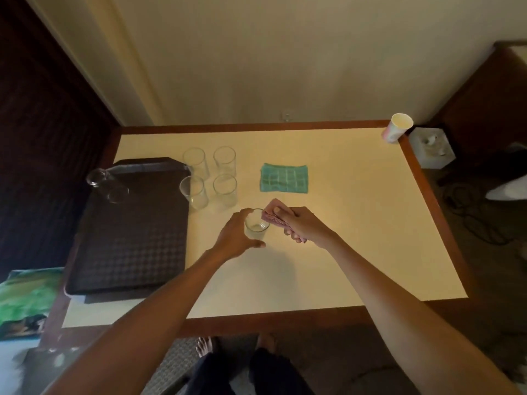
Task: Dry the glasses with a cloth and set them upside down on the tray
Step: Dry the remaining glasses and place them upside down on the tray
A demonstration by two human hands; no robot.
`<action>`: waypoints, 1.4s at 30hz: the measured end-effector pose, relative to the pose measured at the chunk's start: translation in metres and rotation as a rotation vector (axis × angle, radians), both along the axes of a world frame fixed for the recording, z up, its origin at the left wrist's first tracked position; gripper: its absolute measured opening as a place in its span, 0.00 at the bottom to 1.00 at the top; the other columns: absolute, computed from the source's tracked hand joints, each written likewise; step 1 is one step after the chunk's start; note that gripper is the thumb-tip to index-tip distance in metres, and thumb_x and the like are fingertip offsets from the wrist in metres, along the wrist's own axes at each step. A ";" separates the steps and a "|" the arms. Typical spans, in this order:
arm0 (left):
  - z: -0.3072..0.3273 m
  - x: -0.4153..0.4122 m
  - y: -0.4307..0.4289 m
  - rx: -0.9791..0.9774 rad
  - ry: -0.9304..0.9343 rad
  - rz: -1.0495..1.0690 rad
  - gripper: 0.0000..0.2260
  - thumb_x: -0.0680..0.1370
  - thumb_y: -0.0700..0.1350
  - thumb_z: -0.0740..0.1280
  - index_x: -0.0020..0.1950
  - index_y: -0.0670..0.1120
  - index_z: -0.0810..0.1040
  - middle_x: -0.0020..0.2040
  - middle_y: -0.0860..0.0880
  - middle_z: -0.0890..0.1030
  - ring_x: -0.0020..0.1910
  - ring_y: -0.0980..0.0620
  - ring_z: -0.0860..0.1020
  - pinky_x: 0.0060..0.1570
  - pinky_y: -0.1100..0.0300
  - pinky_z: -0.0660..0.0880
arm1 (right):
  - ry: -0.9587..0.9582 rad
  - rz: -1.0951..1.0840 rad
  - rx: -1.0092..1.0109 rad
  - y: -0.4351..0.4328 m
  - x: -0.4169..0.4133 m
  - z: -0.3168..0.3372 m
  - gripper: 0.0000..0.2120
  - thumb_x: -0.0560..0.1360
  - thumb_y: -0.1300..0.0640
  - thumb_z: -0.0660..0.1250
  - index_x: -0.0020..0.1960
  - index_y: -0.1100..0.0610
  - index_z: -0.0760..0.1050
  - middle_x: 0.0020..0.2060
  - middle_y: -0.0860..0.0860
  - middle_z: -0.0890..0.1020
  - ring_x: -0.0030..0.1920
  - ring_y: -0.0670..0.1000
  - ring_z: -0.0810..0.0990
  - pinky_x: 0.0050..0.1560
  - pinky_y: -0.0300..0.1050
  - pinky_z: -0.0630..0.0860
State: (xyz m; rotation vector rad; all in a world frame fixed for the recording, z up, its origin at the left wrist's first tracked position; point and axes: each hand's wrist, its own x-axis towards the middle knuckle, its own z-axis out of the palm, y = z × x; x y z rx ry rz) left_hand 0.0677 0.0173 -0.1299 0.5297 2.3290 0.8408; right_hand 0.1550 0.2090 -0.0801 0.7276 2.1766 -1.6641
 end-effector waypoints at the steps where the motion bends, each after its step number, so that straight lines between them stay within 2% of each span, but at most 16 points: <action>1: -0.004 0.002 0.001 0.023 0.008 0.025 0.44 0.66 0.50 0.84 0.78 0.48 0.67 0.73 0.46 0.73 0.69 0.45 0.74 0.66 0.51 0.72 | -0.003 -0.005 -0.007 -0.002 0.000 -0.003 0.17 0.81 0.41 0.62 0.44 0.54 0.77 0.28 0.50 0.75 0.24 0.48 0.68 0.24 0.38 0.63; 5: -0.006 0.000 0.003 0.099 0.037 0.110 0.32 0.69 0.50 0.83 0.69 0.49 0.74 0.65 0.50 0.80 0.61 0.46 0.78 0.57 0.54 0.74 | -0.026 -0.026 -0.009 -0.004 -0.004 -0.009 0.18 0.81 0.42 0.62 0.42 0.54 0.77 0.27 0.50 0.74 0.24 0.48 0.67 0.25 0.39 0.62; 8: 0.005 -0.005 0.002 0.142 0.060 0.083 0.28 0.67 0.51 0.83 0.62 0.51 0.75 0.56 0.52 0.83 0.55 0.47 0.81 0.54 0.50 0.78 | -0.038 -0.016 -0.011 -0.004 -0.009 -0.003 0.19 0.80 0.41 0.63 0.41 0.55 0.76 0.27 0.50 0.72 0.23 0.48 0.66 0.25 0.38 0.61; 11: 0.027 -0.017 0.005 0.173 0.105 0.016 0.27 0.66 0.51 0.84 0.59 0.50 0.75 0.53 0.53 0.84 0.52 0.50 0.82 0.53 0.50 0.79 | -0.041 0.010 -0.016 0.001 -0.017 0.010 0.20 0.80 0.40 0.64 0.40 0.56 0.75 0.27 0.51 0.71 0.23 0.48 0.65 0.25 0.38 0.60; 16: 0.090 -0.055 0.007 0.158 0.214 -0.111 0.30 0.65 0.50 0.84 0.64 0.50 0.78 0.58 0.52 0.84 0.55 0.53 0.80 0.59 0.52 0.78 | -0.019 0.186 0.098 0.008 -0.049 0.057 0.22 0.78 0.38 0.64 0.37 0.55 0.74 0.26 0.50 0.73 0.22 0.48 0.66 0.25 0.38 0.61; 19: 0.136 -0.077 0.006 0.127 0.266 -0.200 0.32 0.66 0.50 0.84 0.68 0.51 0.78 0.62 0.51 0.82 0.60 0.51 0.79 0.61 0.51 0.77 | -0.012 0.277 0.205 0.008 -0.070 0.094 0.24 0.78 0.37 0.63 0.43 0.58 0.78 0.27 0.50 0.78 0.22 0.48 0.69 0.22 0.36 0.64; 23: 0.191 -0.099 0.005 0.146 0.287 -0.289 0.33 0.66 0.47 0.85 0.68 0.52 0.78 0.63 0.53 0.79 0.60 0.52 0.77 0.58 0.55 0.77 | 0.054 0.383 0.261 0.009 -0.095 0.133 0.25 0.81 0.40 0.61 0.49 0.61 0.82 0.38 0.56 0.85 0.25 0.51 0.73 0.21 0.36 0.66; 26: 0.229 -0.115 0.001 0.181 0.302 -0.293 0.35 0.65 0.50 0.85 0.70 0.52 0.79 0.62 0.56 0.76 0.60 0.56 0.75 0.56 0.60 0.72 | 0.179 0.347 0.274 0.005 -0.109 0.161 0.22 0.79 0.41 0.64 0.51 0.59 0.83 0.43 0.63 0.84 0.28 0.55 0.74 0.20 0.37 0.66; 29: 0.258 -0.136 -0.009 0.196 0.269 -0.275 0.37 0.66 0.55 0.84 0.73 0.54 0.76 0.70 0.54 0.75 0.66 0.55 0.75 0.61 0.57 0.73 | 0.287 0.293 0.292 0.001 -0.122 0.187 0.17 0.80 0.45 0.64 0.48 0.57 0.83 0.38 0.63 0.84 0.28 0.55 0.72 0.21 0.40 0.66; 31: 0.274 -0.149 -0.019 0.303 0.093 -0.208 0.30 0.74 0.57 0.77 0.74 0.54 0.74 0.72 0.51 0.76 0.67 0.50 0.77 0.63 0.50 0.77 | 0.341 0.258 0.320 -0.001 -0.132 0.204 0.17 0.81 0.46 0.65 0.47 0.59 0.83 0.37 0.64 0.83 0.27 0.55 0.72 0.23 0.45 0.68; 33: 0.287 -0.155 -0.030 0.380 -0.163 -0.061 0.23 0.82 0.62 0.64 0.72 0.52 0.74 0.68 0.47 0.79 0.61 0.45 0.82 0.57 0.47 0.81 | 0.394 0.230 0.315 -0.005 -0.140 0.223 0.15 0.81 0.48 0.65 0.47 0.58 0.83 0.34 0.61 0.83 0.24 0.54 0.71 0.23 0.45 0.68; 34: 0.293 -0.156 -0.031 0.398 -0.264 0.015 0.25 0.82 0.65 0.58 0.70 0.50 0.75 0.65 0.44 0.82 0.58 0.43 0.83 0.53 0.49 0.81 | 0.416 0.216 0.311 -0.009 -0.143 0.232 0.12 0.81 0.50 0.66 0.45 0.55 0.83 0.30 0.56 0.83 0.22 0.51 0.71 0.23 0.43 0.67; 36: 0.303 -0.160 -0.030 0.461 -0.370 0.155 0.27 0.83 0.65 0.56 0.65 0.43 0.77 0.61 0.40 0.82 0.54 0.39 0.83 0.48 0.51 0.81 | 0.440 0.182 0.376 -0.016 -0.150 0.250 0.13 0.80 0.52 0.68 0.37 0.51 0.81 0.21 0.48 0.78 0.20 0.47 0.71 0.24 0.40 0.67; 38: 0.316 -0.161 -0.023 0.550 -0.375 0.247 0.23 0.86 0.59 0.56 0.61 0.39 0.76 0.54 0.38 0.81 0.47 0.43 0.81 0.44 0.54 0.80 | 0.455 0.130 0.516 -0.029 -0.159 0.266 0.19 0.75 0.48 0.72 0.28 0.52 0.76 0.17 0.45 0.73 0.20 0.42 0.71 0.25 0.38 0.67; 40: 0.331 -0.160 -0.014 0.543 -0.294 0.246 0.19 0.87 0.54 0.56 0.56 0.39 0.76 0.42 0.40 0.80 0.37 0.47 0.79 0.37 0.57 0.77 | 0.481 0.087 0.627 -0.037 -0.164 0.277 0.19 0.69 0.41 0.72 0.28 0.52 0.74 0.20 0.43 0.73 0.24 0.43 0.73 0.27 0.39 0.67; 42: 0.345 -0.162 -0.011 0.556 -0.247 0.223 0.17 0.87 0.52 0.57 0.53 0.40 0.76 0.37 0.42 0.80 0.33 0.48 0.78 0.36 0.57 0.75 | 0.482 0.029 0.698 -0.042 -0.170 0.285 0.12 0.71 0.49 0.71 0.44 0.59 0.82 0.36 0.50 0.81 0.39 0.51 0.80 0.38 0.44 0.71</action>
